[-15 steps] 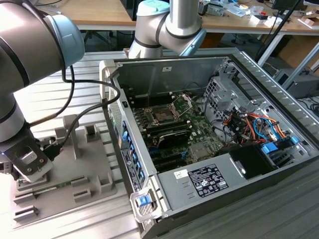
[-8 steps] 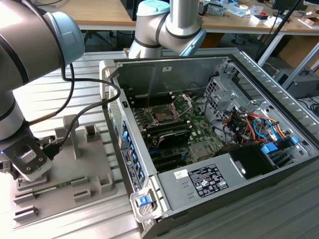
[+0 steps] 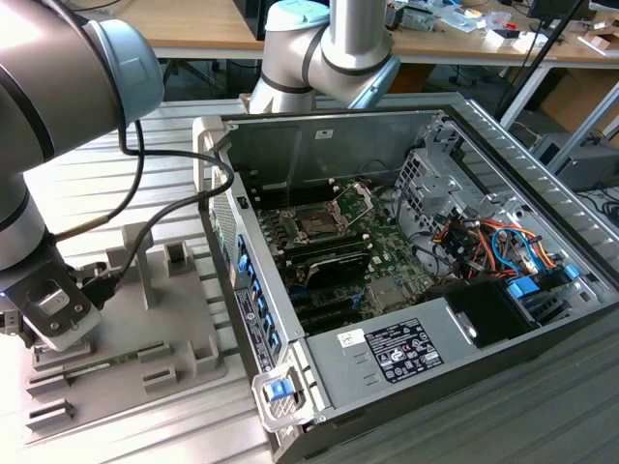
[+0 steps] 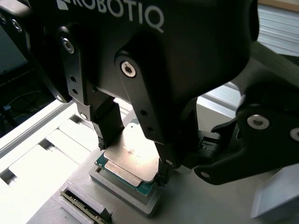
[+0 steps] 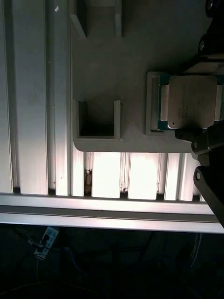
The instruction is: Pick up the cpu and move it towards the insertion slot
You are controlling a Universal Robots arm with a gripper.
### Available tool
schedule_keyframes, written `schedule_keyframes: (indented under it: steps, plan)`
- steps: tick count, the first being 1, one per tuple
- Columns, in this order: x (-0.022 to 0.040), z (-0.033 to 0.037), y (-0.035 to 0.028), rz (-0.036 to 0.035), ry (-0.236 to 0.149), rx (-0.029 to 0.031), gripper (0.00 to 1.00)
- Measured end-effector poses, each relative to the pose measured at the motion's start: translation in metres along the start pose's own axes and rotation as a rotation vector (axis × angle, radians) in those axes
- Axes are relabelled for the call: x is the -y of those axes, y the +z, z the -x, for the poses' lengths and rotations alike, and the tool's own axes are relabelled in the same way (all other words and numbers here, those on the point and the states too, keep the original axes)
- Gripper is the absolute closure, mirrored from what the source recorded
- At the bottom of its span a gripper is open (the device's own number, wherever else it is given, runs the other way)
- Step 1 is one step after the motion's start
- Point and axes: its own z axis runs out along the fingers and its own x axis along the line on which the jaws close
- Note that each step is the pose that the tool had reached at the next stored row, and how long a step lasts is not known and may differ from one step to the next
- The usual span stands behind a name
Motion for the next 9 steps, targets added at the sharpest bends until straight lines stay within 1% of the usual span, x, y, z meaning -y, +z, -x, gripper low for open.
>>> schedule_keyframes:
  steps: [9]
  plan:
    - [-0.0001, 0.0000, -0.0042, 0.0001, 0.000, 0.0002, 0.45]
